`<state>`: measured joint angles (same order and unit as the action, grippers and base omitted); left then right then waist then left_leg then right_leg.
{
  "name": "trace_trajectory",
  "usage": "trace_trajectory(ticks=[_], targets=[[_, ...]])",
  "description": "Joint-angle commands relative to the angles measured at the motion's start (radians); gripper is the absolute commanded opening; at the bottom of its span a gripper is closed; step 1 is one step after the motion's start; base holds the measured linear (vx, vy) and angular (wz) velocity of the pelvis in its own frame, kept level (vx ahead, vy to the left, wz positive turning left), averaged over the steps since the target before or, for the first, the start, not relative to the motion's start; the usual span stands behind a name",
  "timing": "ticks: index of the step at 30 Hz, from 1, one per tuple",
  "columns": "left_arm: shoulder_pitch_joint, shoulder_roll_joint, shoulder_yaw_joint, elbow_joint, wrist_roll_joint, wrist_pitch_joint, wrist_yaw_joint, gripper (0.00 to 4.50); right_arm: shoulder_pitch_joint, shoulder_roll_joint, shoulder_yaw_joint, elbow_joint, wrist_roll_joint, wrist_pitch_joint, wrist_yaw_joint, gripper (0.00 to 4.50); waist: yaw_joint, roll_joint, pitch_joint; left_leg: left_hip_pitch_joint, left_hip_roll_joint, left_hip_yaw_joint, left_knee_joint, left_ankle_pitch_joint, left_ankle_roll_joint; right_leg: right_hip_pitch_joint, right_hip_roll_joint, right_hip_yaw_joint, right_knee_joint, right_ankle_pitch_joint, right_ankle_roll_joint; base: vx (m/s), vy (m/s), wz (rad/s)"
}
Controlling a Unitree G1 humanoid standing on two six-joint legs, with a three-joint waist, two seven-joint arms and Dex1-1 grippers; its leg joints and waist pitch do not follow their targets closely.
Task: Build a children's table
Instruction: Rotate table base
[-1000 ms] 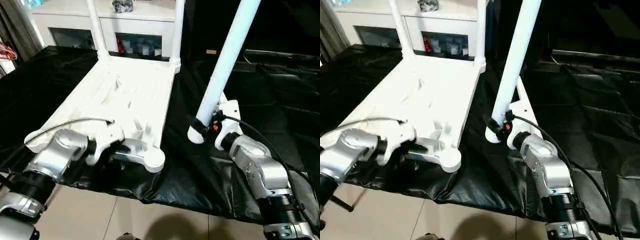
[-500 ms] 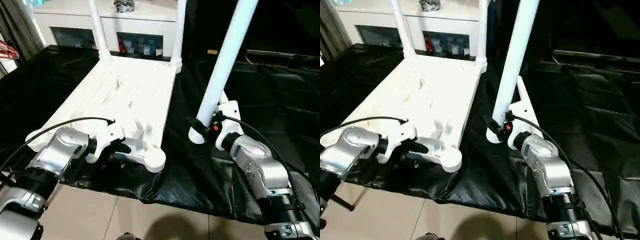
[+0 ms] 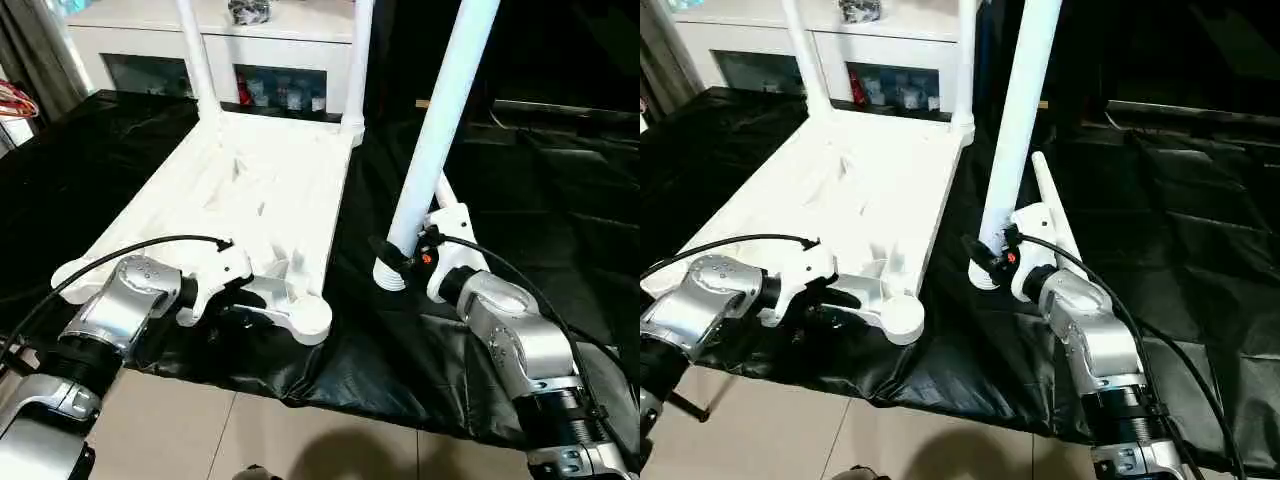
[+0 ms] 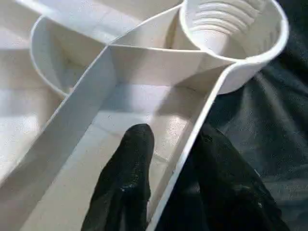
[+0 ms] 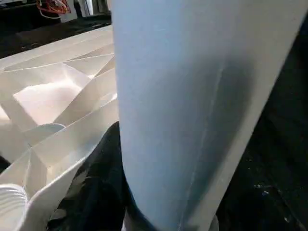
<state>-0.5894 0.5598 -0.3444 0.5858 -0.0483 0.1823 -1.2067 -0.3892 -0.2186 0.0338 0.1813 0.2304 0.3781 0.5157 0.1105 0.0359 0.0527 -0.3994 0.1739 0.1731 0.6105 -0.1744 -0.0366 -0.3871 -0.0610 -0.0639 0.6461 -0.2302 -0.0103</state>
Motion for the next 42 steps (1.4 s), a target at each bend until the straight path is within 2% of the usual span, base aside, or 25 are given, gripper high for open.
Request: trace_trajectory(ticks=[1,3,4,8,9,11,12,13,14,20,21,22,24,27,28,37,39,41,42], targets=[[-0.002,-0.014,0.035,-0.037,-0.028,0.043,0.029,1.18,-0.012,-0.008,0.008,-0.014,0.009,-0.001,0.02,1.89,0.001,-0.004,-0.073,0.029,0.061,-0.022,-0.074,-0.129,0.001,0.043,-0.099,0.055,-0.065,0.017,-0.23,0.0,0.0,0.0],[-0.001,-0.036,0.041,-0.057,-0.038,0.072,0.043,0.97,-0.012,-0.007,0.011,-0.018,0.012,0.004,0.026,1.89,-0.001,-0.006,-0.073,0.027,0.061,-0.022,-0.073,-0.121,0.008,0.044,-0.1,0.055,-0.065,0.025,-0.237,0.0,0.0,0.0],[0.001,-0.045,0.041,-0.065,-0.041,0.081,0.048,0.97,-0.013,-0.007,0.011,-0.018,0.013,0.005,0.027,1.89,-0.002,-0.011,-0.072,0.026,0.06,-0.02,-0.072,-0.116,0.012,0.045,-0.099,0.055,-0.065,0.03,-0.239,0.0,0.0,0.0],[0.005,-0.108,0.027,-0.094,-0.03,0.116,0.101,0.78,-0.023,-0.005,0.014,-0.014,0.011,0.006,0.035,1.89,-0.002,-0.009,-0.072,0.026,0.06,-0.02,-0.069,-0.105,0.027,0.045,-0.099,0.055,-0.068,0.021,-0.238,0.0,0.0,0.0],[0.004,-0.125,0.022,-0.097,-0.025,0.12,0.115,0.74,-0.026,-0.006,0.012,-0.014,0.013,0.007,0.036,1.89,-0.001,-0.012,-0.072,0.026,0.06,-0.02,-0.07,-0.104,0.029,0.045,-0.098,0.055,-0.069,0.018,-0.237,0.0,0.0,0.0],[0.002,-0.166,0.015,-0.095,-0.01,0.124,0.161,0.72,-0.03,-0.007,0.011,-0.014,0.014,0.009,0.04,1.89,0.001,-0.01,-0.072,0.027,0.061,-0.02,-0.068,-0.104,0.03,0.045,-0.097,0.055,-0.069,0.017,-0.237,0.0,0.0,0.0],[0.0,-0.215,0.002,-0.09,0.005,0.108,0.203,0.71,-0.031,-0.008,0.011,-0.014,0.016,0.01,0.046,1.89,0.004,-0.01,-0.073,0.026,0.061,-0.02,-0.068,-0.102,0.032,0.046,-0.098,0.056,-0.07,0.02,-0.236,0.0,0.0,0.0],[0.0,-0.223,0.001,-0.091,0.006,0.11,0.209,0.69,-0.03,-0.008,0.011,-0.015,0.017,0.01,0.048,1.89,0.003,-0.013,-0.071,0.025,0.06,-0.019,-0.068,-0.103,0.035,0.046,-0.098,0.056,-0.072,0.02,-0.236,0.0,0.0,0.0],[0.001,-0.237,-0.003,-0.092,0.009,0.108,0.22,0.67,-0.029,-0.008,0.011,-0.016,0.017,0.011,0.049,1.89,0.008,-0.01,-0.073,0.027,0.061,-0.02,-0.067,-0.104,0.035,0.046,-0.099,0.056,-0.072,0.015,-0.233,0.0,0.0,0.0],[-0.002,-0.29,-0.018,-0.094,0.028,0.089,0.264,0.62,-0.012,-0.008,0.017,-0.033,0.017,0.017,0.052,1.89,0.014,-0.008,-0.073,0.026,0.061,-0.022,-0.068,-0.114,0.031,0.046,-0.098,0.056,-0.074,0.008,-0.22,0.0,0.0,0.0],[-0.002,-0.301,-0.025,-0.1,0.032,0.083,0.265,0.97,-0.007,-0.008,0.018,-0.038,0.016,0.018,0.052,1.89,0.016,-0.005,-0.073,0.027,0.062,-0.023,-0.068,-0.117,0.029,0.044,-0.098,0.056,-0.075,0.004,-0.218,0.0,0.0,0.0],[0.0,-0.304,-0.026,-0.103,0.034,0.077,0.261,0.97,-0.006,-0.008,0.018,-0.04,0.016,0.018,0.052,1.89,0.016,-0.005,-0.073,0.028,0.062,-0.023,-0.068,-0.118,0.028,0.044,-0.097,0.056,-0.074,0.006,-0.217,0.0,0.0,0.0],[-0.001,-0.301,-0.035,-0.108,0.046,0.068,0.248,1.32,-0.003,-0.009,0.017,-0.042,0.014,0.019,0.053,1.89,0.019,-0.005,-0.074,0.026,0.063,-0.024,-0.07,-0.12,0.026,0.045,-0.098,0.055,-0.074,0.014,-0.217,0.0,0.0,0.0],[-0.004,-0.294,-0.037,-0.103,0.052,0.061,0.247,1.47,-0.001,-0.01,0.017,-0.044,0.014,0.02,0.052,1.89,0.024,-0.003,-0.075,0.026,0.062,-0.025,-0.068,-0.113,0.024,0.045,-0.098,0.055,-0.071,0.032,-0.217,0.0,0.0,0.0],[-0.006,-0.287,-0.033,-0.1,0.053,0.054,0.243,1.68,-0.001,-0.01,0.016,-0.045,0.014,0.02,0.051,1.89,0.023,-0.003,-0.076,0.026,0.062,-0.025,-0.069,-0.113,0.024,0.045,-0.097,0.055,-0.071,0.035,-0.216,0.0,0.0,0.0],[-0.005,-0.25,-0.029,-0.092,0.049,0.036,0.185,1.75,0.001,-0.013,0.017,-0.048,0.012,0.024,0.055,1.89,0.021,-0.003,-0.074,0.028,0.062,-0.025,-0.072,-0.133,0.012,0.043,-0.097,0.055,-0.073,0.01,-0.212,0.0,0.0,0.0],[-0.015,-0.244,-0.018,-0.074,0.043,0.018,0.177,1.39,-0.001,-0.015,0.019,-0.045,0.01,0.023,0.058,1.89,0.02,-0.002,-0.074,0.028,0.062,-0.024,-0.072,-0.133,0.011,0.043,-0.096,0.055,-0.073,0.017,-0.212,0.0,0.0,0.0],[-0.021,-0.245,-0.011,-0.065,0.039,0.011,0.178,1.4,-0.002,-0.016,0.018,-0.043,0.01,0.022,0.058,1.89,0.021,-0.003,-0.074,0.029,0.062,-0.024,-0.072,-0.135,0.009,0.043,-0.097,0.055,-0.073,0.021,-0.214,0.0,0.0,0.0],[-0.027,-0.245,-0.007,-0.055,0.039,0.0,0.181,1.26,-0.002,-0.016,0.019,-0.043,0.01,0.023,0.059,1.89,0.021,-0.004,-0.074,0.028,0.061,-0.024,-0.071,-0.134,0.011,0.044,-0.098,0.056,-0.073,0.024,-0.216,0.0,0.0,0.0]])
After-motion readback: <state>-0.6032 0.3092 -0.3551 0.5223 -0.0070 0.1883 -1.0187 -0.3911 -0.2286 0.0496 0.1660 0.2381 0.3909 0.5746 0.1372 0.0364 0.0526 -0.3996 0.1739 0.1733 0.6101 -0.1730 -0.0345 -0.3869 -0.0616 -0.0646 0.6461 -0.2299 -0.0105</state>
